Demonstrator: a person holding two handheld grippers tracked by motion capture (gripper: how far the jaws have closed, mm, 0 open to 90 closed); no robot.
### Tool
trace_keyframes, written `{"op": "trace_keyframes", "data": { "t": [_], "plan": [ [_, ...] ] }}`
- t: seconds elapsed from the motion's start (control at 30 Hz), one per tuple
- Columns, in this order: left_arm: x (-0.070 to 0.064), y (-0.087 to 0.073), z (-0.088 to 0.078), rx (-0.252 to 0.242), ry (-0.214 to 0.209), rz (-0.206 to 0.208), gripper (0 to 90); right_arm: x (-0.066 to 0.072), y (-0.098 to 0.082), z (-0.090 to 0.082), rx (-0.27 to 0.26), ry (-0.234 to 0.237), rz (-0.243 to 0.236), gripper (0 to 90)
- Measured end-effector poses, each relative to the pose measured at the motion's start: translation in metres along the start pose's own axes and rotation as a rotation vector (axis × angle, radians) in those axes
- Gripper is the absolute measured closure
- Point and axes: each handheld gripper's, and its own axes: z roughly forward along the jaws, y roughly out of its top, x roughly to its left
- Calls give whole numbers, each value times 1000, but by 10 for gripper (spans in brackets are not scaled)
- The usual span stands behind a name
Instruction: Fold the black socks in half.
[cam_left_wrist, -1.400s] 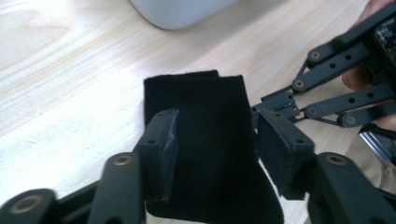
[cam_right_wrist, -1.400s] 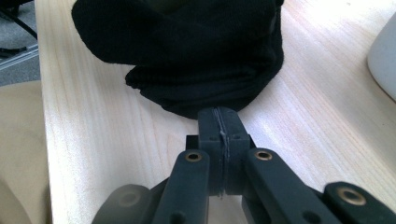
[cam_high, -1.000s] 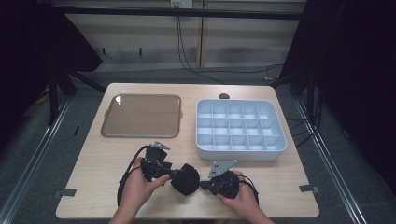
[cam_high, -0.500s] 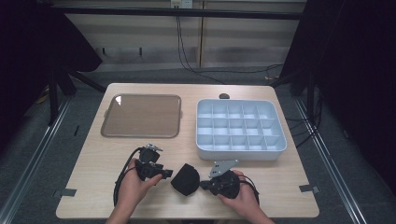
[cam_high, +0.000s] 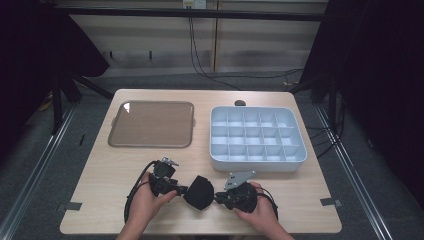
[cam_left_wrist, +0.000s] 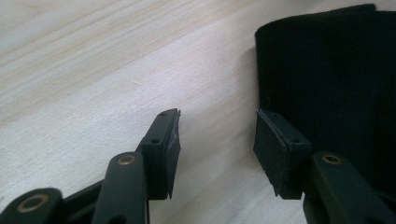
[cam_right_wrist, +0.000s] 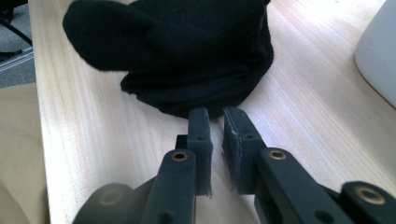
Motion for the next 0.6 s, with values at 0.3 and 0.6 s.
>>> {"op": "trace_keyframes", "data": {
  "t": [0.3, 0.6],
  "plan": [
    [-7, 0, -1, -3, -20, 6, 502, -4, -2, -6, -10, -15, 27, 751],
    [-14, 0, 1, 2, -39, 11, 499, -9, -4, -14, -18, -48, 62, 693]
  ]
}}
